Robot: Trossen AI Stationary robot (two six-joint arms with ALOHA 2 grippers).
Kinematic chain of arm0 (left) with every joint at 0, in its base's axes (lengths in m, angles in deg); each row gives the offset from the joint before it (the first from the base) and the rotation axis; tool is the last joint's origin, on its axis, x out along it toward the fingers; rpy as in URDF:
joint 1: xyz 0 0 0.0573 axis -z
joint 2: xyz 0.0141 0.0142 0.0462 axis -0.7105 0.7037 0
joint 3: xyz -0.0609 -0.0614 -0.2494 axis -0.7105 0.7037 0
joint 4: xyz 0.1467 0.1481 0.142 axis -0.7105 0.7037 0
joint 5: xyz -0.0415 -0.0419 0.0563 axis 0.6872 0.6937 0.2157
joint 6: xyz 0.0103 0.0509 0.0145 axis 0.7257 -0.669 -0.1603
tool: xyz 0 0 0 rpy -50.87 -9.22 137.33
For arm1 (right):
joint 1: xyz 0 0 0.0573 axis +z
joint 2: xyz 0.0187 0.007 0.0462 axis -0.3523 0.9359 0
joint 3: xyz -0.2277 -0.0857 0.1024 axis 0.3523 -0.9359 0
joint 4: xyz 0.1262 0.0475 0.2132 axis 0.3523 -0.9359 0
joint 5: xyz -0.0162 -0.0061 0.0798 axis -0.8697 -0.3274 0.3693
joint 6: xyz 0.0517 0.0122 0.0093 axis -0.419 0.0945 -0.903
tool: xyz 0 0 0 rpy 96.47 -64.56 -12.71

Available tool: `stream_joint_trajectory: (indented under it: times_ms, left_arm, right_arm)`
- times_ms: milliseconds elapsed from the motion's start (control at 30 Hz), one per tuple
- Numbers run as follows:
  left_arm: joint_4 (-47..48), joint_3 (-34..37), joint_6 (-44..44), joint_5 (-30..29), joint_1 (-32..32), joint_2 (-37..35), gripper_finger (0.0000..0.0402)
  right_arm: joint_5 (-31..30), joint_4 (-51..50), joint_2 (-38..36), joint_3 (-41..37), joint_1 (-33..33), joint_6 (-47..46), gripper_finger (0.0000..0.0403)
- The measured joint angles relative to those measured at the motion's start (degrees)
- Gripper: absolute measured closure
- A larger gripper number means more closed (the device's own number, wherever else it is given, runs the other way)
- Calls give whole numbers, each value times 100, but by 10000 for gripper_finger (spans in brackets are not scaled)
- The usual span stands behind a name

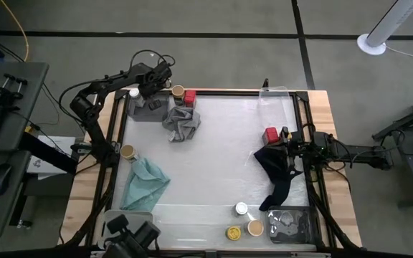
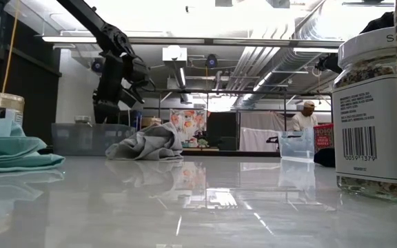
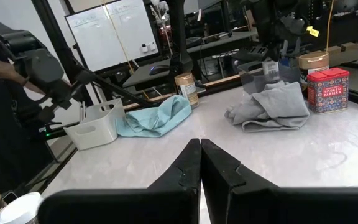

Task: Sort spices by type
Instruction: Put the white seasoning bottle into the top black bin

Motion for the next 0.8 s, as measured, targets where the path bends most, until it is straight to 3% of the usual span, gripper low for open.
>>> stream_joint_trajectory:
  times_ms: [167,433,633,800]
  left_arm:
    - [140,-366,207,555,155,-131,401]
    - [-413,-404,778,2461,375,-1176,401]
    - [-705,222,1440,3643,944,-2231,401]
    - [-1315,1204,2125,4550,1965,-3373,401]
  right_arm:
    - [-2,0,0,0,2,0,402]
    - [-1,-1,0,0,1,0,402]
    - [-2,0,0,0,1,0,402]
    - [-2,0,0,-1,1,0,402]
